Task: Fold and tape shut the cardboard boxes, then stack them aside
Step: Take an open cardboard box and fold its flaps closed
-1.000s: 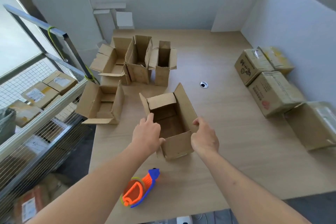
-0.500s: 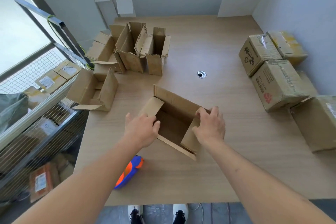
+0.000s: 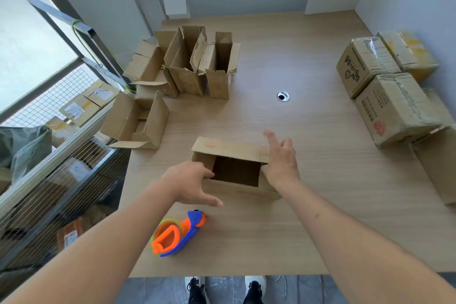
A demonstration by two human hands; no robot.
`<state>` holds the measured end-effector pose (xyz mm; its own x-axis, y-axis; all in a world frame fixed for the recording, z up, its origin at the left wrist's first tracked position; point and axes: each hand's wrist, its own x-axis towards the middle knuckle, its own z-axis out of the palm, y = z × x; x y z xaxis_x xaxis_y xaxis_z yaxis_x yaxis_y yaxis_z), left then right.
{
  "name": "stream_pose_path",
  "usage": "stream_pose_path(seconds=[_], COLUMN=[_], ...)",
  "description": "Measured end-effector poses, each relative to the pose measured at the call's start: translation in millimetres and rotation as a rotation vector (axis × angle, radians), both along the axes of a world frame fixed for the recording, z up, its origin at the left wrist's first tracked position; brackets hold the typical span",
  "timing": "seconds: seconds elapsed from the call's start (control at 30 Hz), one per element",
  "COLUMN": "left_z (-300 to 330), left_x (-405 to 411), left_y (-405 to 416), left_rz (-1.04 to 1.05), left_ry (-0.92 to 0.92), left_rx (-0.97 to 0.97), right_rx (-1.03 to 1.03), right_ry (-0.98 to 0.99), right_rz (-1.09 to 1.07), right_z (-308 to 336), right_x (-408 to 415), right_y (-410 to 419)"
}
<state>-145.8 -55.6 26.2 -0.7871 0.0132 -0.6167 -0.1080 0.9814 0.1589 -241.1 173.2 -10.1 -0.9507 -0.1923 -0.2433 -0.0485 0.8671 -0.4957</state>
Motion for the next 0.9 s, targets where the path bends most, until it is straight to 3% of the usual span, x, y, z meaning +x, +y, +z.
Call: stream_pose_path(seconds=[0.2,0.4,0.53,0.67,0.9], left_z=[-9.5,-23.6,-43.2,-58.0,-64.7], left_x=[9.4,15.4,19.1,27.5,48.2], left_y=[-25.3,-22.7,-23.9,-31.5,-37.7], left_rz=[0.249,0.547,0.346,0.372,0.353], left_ry=[0.204,0.327,0.332,0.323,0.449], left_rx=[-0.030,-0.020,-0.114,0.043,0.133], right_rx=[0.080,0.417,0.445,0.453,0.322], right_ry=[-0.113,-0.006,0.002,0.007,-0.030], right_rz=[0.147,0.279,0.212,0.138,0.093], right_z=[4.2,-1.7,-15.8,-23.8,-44.7], right_x=[9.7,26.4,47.1,70.3,81.1], right_y=[-37.1,-43.0,-46.0,-60.5,-66.6])
